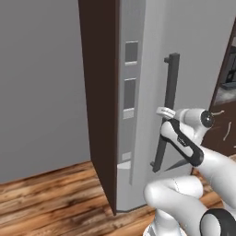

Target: Take the donuts from the fridge and place them on the empty tray on the dining counter.

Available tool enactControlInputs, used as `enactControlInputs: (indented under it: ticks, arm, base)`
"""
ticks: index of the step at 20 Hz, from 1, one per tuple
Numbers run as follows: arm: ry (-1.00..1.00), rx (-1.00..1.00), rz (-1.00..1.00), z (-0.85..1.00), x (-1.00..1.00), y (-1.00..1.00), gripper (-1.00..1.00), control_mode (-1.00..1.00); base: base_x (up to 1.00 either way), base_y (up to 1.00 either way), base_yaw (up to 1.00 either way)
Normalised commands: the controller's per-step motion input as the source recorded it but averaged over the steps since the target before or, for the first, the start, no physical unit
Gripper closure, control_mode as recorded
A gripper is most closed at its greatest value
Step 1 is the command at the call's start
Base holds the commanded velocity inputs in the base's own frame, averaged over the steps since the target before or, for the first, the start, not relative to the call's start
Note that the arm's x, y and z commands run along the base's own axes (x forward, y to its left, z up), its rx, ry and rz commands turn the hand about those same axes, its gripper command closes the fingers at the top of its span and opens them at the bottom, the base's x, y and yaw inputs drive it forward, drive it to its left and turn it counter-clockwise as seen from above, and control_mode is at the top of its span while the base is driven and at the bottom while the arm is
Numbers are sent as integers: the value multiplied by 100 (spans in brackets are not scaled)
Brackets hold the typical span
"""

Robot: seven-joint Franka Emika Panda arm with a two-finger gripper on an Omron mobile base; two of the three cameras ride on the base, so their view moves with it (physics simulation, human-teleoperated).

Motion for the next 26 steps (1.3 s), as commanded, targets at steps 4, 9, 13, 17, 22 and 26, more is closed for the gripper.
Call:
enactControlInputs:
  ticks: [4, 9, 13, 17, 22, 26]
  arm:
    - [0, 19, -4, 0, 0, -100, 100, -100]
    - [1, 25, -3, 2, -31, -100, 100, -100]
    - [10, 24, -4, 1, -9, -100, 100, -100]
    - [10, 17, -4, 0, 46, -100, 100, -100]
    - [-9, 9, 0, 17, -38, -74, 100, -100]
    - [-43, 1, 0, 22, -100, 5, 100, -100]
  base:
    - [0, 0, 0]
    - [0, 0, 0]
    - [0, 0, 0]
    - [0, 0, 0]
    - [0, 0, 0]
    - [0, 0, 0]
